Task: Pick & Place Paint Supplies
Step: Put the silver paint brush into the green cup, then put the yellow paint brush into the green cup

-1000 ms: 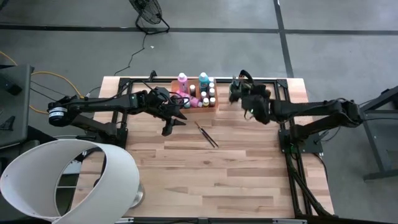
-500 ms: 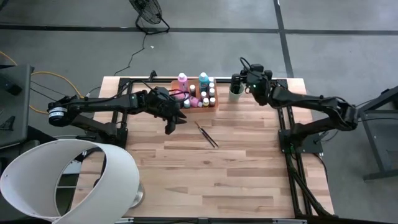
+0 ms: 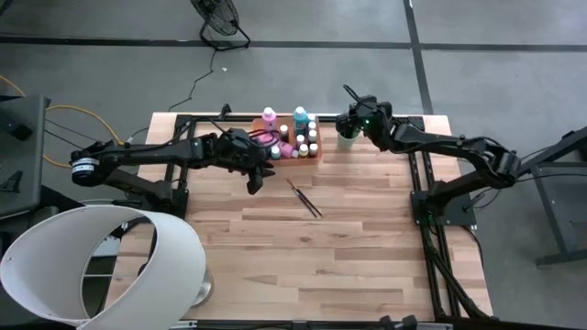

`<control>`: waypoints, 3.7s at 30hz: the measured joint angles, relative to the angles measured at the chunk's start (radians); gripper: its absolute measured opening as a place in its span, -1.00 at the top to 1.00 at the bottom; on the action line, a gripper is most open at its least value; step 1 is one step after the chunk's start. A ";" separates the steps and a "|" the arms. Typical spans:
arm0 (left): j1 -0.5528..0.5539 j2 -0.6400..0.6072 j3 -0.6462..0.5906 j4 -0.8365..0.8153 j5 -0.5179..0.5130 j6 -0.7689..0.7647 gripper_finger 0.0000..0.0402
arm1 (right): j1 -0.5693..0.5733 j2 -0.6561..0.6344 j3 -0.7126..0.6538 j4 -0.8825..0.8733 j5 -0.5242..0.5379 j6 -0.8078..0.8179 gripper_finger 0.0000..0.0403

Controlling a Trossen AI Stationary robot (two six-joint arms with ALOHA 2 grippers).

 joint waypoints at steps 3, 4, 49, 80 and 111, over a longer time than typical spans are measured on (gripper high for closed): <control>0.000 0.000 0.000 0.000 -0.033 -0.019 0.41 | 0.000 -0.002 0.000 0.000 -0.012 -0.008 0.53; 0.000 0.000 0.000 0.000 -0.046 -0.023 0.41 | 0.000 -0.003 0.000 -0.005 -0.015 -0.007 0.46; 0.007 0.621 0.243 -0.017 -0.036 0.785 0.41 | -0.007 -0.269 0.000 -0.427 -0.541 -0.005 0.05; 0.041 0.680 0.243 -0.006 -0.025 0.953 0.41 | -0.007 -0.269 0.000 -0.467 -0.554 -0.026 0.05; 0.040 0.680 0.268 -0.109 0.046 0.748 0.99 | -0.007 -0.269 0.000 -0.469 -0.657 -0.023 0.05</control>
